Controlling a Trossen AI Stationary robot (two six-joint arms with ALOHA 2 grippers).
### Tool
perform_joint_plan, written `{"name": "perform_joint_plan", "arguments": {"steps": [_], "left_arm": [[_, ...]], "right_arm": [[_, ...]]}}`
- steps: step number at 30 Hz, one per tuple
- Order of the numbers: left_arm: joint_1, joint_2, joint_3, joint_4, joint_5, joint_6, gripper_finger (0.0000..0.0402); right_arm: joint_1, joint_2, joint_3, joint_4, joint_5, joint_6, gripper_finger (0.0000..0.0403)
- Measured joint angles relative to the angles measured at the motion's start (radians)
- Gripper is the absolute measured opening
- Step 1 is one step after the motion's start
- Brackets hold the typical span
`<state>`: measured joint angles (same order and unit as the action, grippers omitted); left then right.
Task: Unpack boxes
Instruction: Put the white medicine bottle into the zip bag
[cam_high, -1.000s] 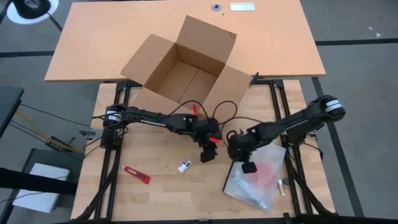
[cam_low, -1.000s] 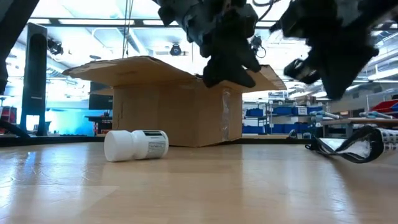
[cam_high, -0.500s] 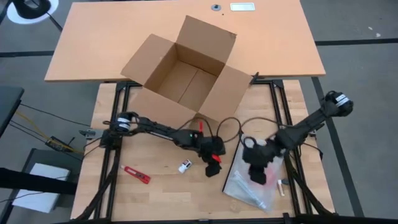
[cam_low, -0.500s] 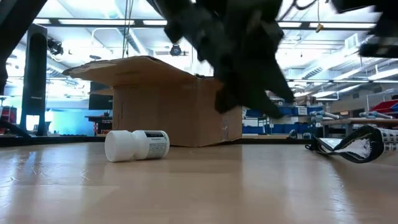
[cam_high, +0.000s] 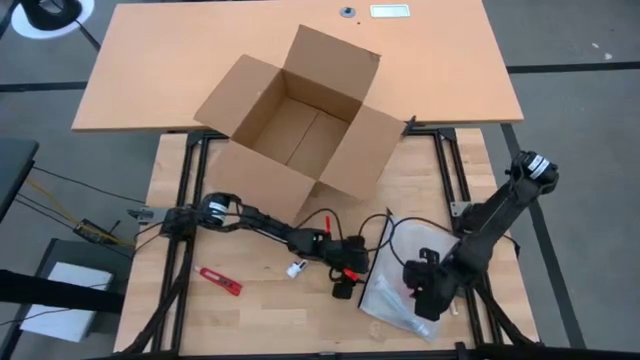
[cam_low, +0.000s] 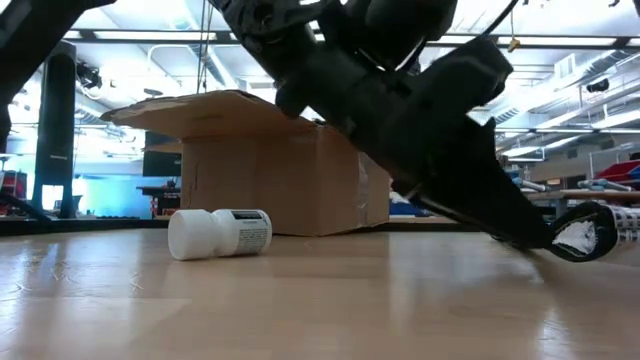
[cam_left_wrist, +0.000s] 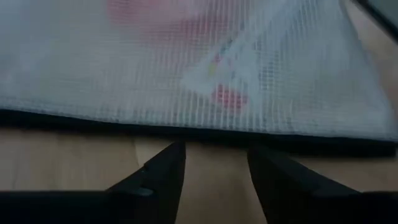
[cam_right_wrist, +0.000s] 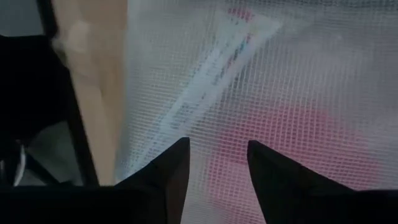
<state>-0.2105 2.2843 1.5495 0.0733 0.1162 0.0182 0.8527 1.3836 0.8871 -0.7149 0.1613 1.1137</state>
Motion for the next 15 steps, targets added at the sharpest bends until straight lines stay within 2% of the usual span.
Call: {"name": "perform_joint_plan", "arguments": {"steps": [5,10,15], "left_arm": [[-0.003,0.001,0.0,0.037,0.0,-0.011,0.0186],[-0.003,0.001,-0.001,0.263,0.049,-0.131,0.0186],[-0.003,0.001,-0.001,0.404,0.062,-0.183,0.0186]], "right_arm": [[0.012,0.039,0.0,0.023,0.058,0.011,0.0162],[0.006,0.036,0.001,0.043,0.167,-0.004,0.0162],[-0.025,-0.002,0.001,0.066,0.191,-0.098,0.0164]]}}
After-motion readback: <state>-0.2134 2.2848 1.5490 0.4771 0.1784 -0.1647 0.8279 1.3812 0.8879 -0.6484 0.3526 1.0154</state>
